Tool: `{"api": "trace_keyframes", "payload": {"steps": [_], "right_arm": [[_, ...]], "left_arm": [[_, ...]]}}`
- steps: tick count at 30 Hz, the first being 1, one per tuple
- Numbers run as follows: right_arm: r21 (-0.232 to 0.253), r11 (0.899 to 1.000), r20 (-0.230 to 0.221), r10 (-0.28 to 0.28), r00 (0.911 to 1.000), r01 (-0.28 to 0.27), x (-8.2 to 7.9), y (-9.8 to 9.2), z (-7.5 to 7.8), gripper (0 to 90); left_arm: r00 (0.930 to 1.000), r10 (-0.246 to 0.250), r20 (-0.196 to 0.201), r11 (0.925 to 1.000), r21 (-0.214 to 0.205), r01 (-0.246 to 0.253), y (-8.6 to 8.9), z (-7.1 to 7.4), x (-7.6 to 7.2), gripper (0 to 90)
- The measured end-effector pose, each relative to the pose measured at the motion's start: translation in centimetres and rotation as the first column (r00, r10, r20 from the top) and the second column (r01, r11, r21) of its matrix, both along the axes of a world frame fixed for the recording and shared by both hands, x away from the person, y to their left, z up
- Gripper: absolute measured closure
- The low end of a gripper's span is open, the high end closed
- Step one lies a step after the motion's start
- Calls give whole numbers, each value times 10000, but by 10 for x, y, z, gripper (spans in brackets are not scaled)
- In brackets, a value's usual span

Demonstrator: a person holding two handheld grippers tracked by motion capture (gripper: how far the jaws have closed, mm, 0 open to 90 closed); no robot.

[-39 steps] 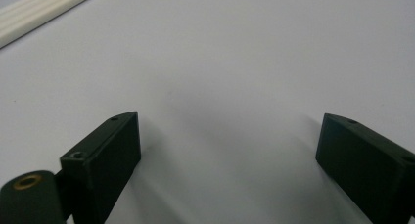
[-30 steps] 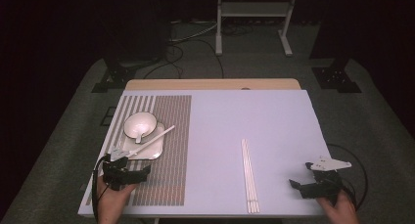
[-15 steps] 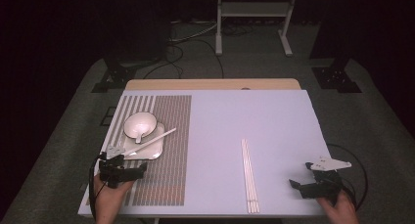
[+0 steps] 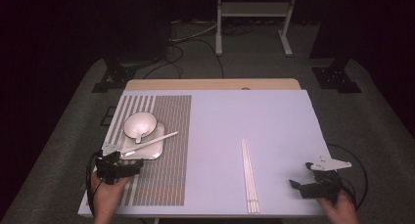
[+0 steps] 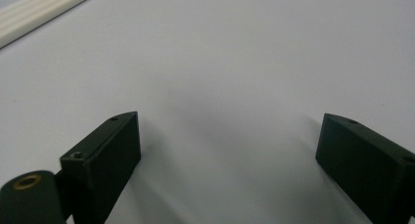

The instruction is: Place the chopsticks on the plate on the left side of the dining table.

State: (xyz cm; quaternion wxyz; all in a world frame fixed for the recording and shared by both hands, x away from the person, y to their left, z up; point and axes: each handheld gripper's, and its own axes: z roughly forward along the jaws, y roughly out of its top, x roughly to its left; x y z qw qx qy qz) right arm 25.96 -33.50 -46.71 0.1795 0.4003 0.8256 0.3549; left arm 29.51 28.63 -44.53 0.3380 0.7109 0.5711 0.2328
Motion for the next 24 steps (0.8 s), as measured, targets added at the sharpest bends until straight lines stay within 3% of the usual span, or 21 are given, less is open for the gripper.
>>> {"api": "trace_keyframes", "payload": {"steps": [15, 24], "right_arm": [[3, 10000, -9, -5, 10000, 5, 0, 0, 0, 79], [9, 10000, -5, -6, 10000, 6, 0, 0, 0, 79]], "left_arm": [[9997, 159, 169, 9996, -234, -155, 11, 0, 14, 0], [9993, 229, 310, 9997, -46, -228, 16, 0, 25, 0]]}}
